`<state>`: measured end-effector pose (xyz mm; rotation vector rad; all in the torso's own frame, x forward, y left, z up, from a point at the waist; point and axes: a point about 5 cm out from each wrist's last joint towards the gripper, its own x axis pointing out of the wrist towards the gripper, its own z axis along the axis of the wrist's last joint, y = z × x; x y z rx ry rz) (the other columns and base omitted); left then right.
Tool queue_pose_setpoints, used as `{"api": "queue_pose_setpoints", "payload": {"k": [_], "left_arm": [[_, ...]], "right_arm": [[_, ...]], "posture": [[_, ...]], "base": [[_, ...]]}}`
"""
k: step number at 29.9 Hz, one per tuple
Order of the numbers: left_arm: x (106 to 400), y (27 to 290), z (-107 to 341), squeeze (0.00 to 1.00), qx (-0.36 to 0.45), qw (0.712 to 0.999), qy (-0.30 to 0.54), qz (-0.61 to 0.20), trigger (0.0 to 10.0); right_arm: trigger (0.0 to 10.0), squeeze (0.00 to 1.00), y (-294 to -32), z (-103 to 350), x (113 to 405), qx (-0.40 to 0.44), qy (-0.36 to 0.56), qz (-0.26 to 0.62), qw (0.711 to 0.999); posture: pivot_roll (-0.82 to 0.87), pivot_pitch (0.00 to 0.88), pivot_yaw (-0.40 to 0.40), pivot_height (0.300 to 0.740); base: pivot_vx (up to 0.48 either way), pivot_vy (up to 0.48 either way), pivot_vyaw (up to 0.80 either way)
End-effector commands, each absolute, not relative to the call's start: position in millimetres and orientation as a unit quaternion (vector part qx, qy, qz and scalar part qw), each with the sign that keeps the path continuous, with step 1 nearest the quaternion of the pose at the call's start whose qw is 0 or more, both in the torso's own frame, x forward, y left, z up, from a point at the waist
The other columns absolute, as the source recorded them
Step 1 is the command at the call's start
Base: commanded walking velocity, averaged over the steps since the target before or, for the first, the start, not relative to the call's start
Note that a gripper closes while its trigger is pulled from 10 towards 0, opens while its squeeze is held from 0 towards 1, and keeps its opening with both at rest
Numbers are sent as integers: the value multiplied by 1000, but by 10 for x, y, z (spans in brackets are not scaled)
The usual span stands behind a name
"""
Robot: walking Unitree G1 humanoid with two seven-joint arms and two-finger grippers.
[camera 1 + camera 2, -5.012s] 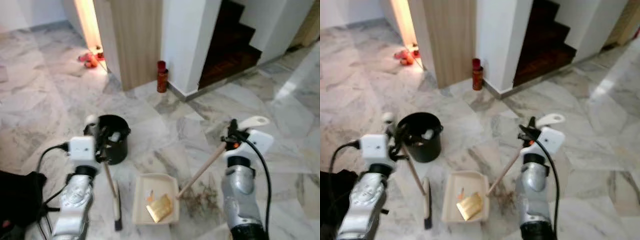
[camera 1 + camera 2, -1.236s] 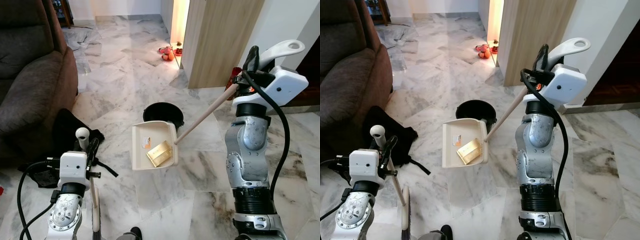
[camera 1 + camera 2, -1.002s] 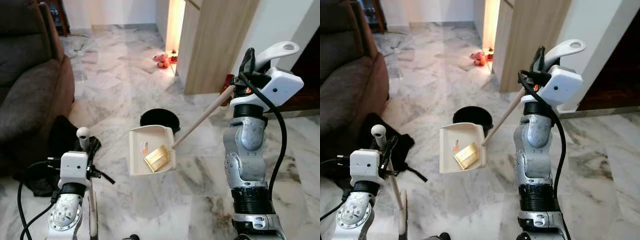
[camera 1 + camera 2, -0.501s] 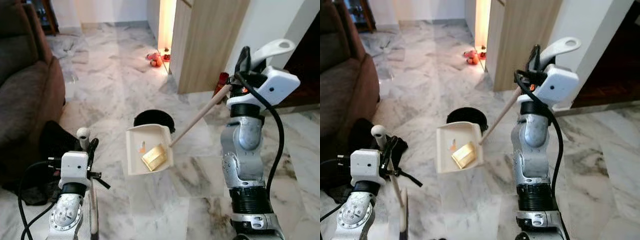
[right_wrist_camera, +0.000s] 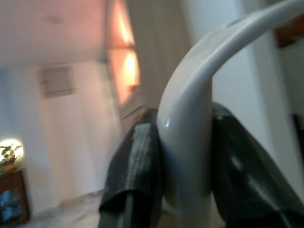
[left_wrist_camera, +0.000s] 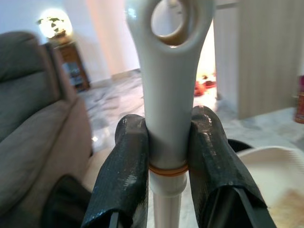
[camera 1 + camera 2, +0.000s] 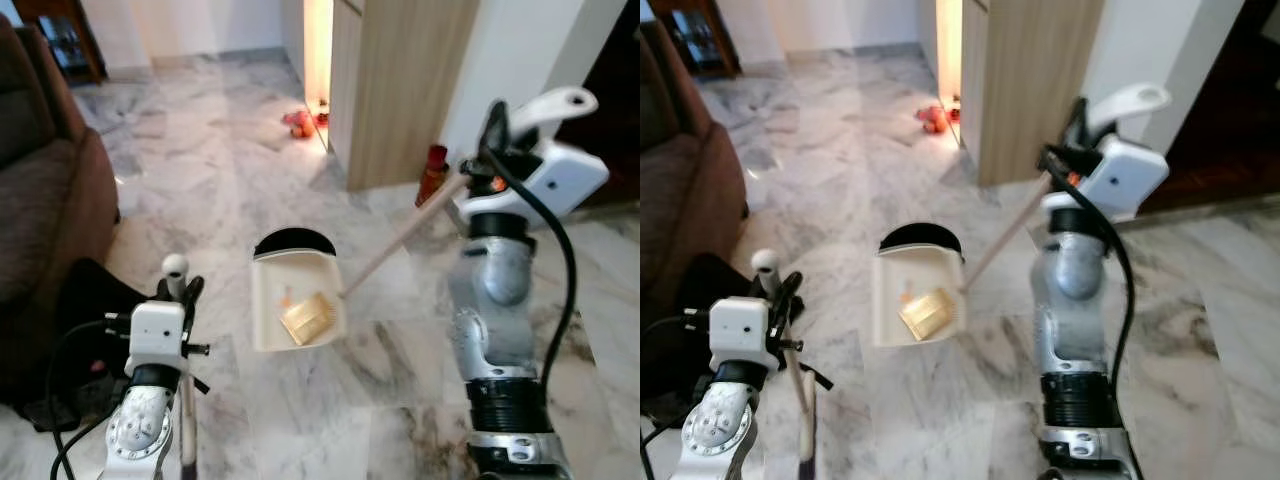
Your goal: Sweep floor
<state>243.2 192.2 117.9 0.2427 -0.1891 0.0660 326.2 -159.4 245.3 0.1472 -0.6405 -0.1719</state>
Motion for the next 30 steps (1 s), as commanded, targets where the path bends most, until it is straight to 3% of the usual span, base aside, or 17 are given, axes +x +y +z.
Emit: {"api": "queue_pose_setpoints", "payload": {"k": [1,30], "left_arm": [[2435,1975,1259,12,134,984,-114,43,10000],[2425,2013,1276,27,133,983,-114,59,10000]], "right_arm": [[10000,0,-1462,2653,3214,95,-357,-59,927],[10000,0,-1437,2612,3254,131,-336,-53,931]], "posture": [[84,65,-17,740],[97,95,-30,740]], "base": [[304,0,0],[302,0,0]]}}
